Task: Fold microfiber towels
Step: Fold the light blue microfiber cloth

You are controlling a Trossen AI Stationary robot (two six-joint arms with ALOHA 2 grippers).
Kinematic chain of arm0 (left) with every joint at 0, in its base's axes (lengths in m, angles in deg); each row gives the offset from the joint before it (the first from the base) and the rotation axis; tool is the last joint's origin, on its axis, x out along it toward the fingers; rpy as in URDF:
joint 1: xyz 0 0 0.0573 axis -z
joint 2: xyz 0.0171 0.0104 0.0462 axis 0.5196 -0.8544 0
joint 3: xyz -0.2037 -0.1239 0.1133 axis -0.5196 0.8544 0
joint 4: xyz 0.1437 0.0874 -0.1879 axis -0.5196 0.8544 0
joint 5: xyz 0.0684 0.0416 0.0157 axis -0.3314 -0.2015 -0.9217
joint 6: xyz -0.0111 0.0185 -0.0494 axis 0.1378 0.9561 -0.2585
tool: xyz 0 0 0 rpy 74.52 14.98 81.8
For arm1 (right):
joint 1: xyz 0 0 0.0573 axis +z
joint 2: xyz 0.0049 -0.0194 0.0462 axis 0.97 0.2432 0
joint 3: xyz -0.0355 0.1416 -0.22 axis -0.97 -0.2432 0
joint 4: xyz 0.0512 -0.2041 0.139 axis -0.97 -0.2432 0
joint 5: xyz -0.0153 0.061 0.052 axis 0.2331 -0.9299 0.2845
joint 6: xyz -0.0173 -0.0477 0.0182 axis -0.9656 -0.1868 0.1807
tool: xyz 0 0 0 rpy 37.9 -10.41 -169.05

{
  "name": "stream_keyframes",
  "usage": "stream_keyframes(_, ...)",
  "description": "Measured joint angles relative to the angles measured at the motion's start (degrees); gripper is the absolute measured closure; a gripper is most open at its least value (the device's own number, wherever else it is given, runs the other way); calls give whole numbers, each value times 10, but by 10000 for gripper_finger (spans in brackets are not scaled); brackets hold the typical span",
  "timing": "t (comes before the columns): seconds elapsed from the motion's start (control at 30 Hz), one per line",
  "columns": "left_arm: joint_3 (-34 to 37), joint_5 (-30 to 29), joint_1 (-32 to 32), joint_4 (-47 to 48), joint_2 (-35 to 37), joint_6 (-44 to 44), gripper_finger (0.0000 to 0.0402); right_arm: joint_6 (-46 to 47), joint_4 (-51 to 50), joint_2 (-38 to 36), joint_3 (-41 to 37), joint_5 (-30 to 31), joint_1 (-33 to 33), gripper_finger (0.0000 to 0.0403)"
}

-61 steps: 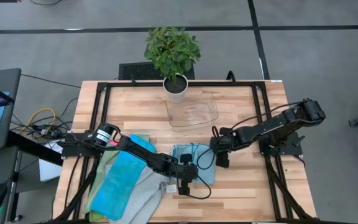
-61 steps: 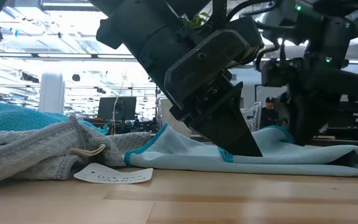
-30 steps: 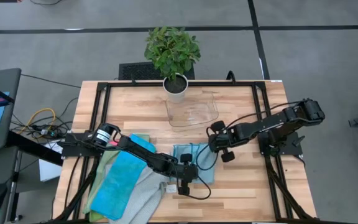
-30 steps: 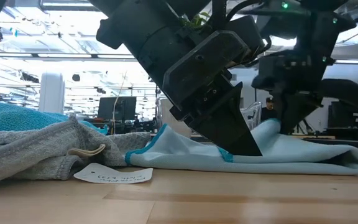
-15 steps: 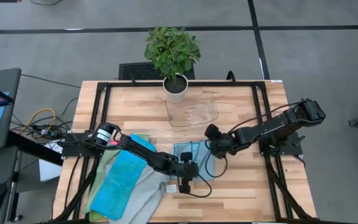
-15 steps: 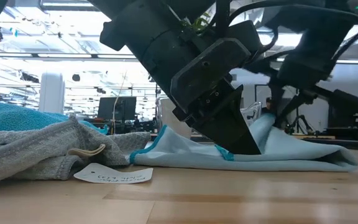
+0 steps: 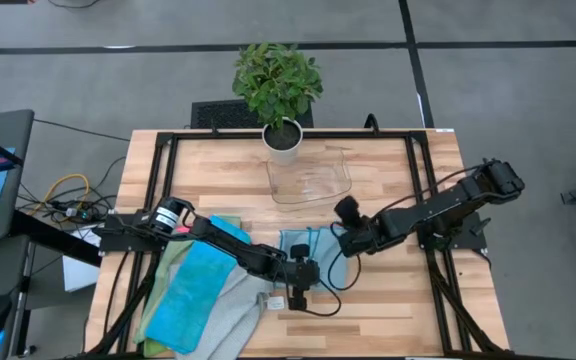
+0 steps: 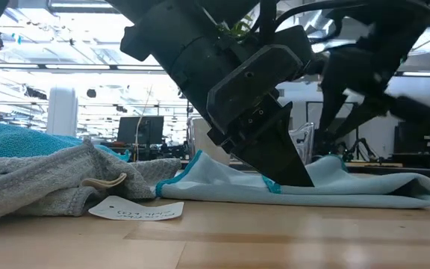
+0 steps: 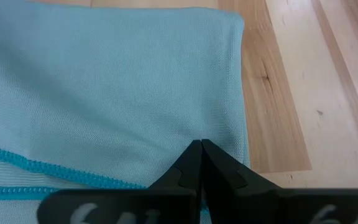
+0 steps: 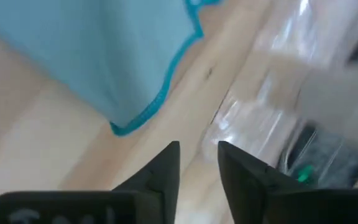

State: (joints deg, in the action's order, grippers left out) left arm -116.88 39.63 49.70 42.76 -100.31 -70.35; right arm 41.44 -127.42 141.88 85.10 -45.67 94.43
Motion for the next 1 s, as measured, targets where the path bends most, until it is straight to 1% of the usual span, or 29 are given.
stream_keyframes(0.07,0,5,0,1,0,0,401,126,-51,-1,24,-18,6,254)
stream_keyframes(0.1,0,6,0,2,0,0,401,195,-64,-2,33,-42,8,252)
stream_keyframes(0.13,0,5,0,2,0,0,402,258,-64,-8,37,-78,9,252)
stream_keyframes(0.17,0,5,0,2,0,0,401,315,-50,-16,39,-124,12,253)
stream_keyframes(0.23,0,6,0,2,0,0,402,402,22,-20,35,-211,26,259)
stream_keyframes(0.27,0,6,0,0,0,0,401,436,61,-20,29,-236,38,264)
stream_keyframes(0.3,0,6,0,-1,0,0,402,468,96,-20,22,-242,53,270)
stream_keyframes(0.37,0,7,0,-1,0,0,402,514,163,-16,9,-232,85,282)
stream_keyframes(0.4,0,9,0,-2,0,0,401,535,183,-14,1,-215,101,289)
stream_keyframes(0.53,0,19,-1,-3,0,0,401,616,202,6,-11,-146,156,314)
stream_keyframes(0.6,0,20,-1,-5,0,0,402,645,214,21,-11,-124,175,324)
stream_keyframes(0.77,-11,39,-1,5,-1,-5,401,700,253,81,-11,-122,202,336)
stream_keyframes(0.83,-19,52,-1,17,-2,-6,401,727,252,105,-12,-123,211,337)
stream_keyframes(0.9,-32,63,0,39,-2,-6,401,745,275,126,-12,-128,218,337)
stream_keyframes(1.0,-60,68,1,89,-3,3,401,767,283,142,-11,-128,233,337)
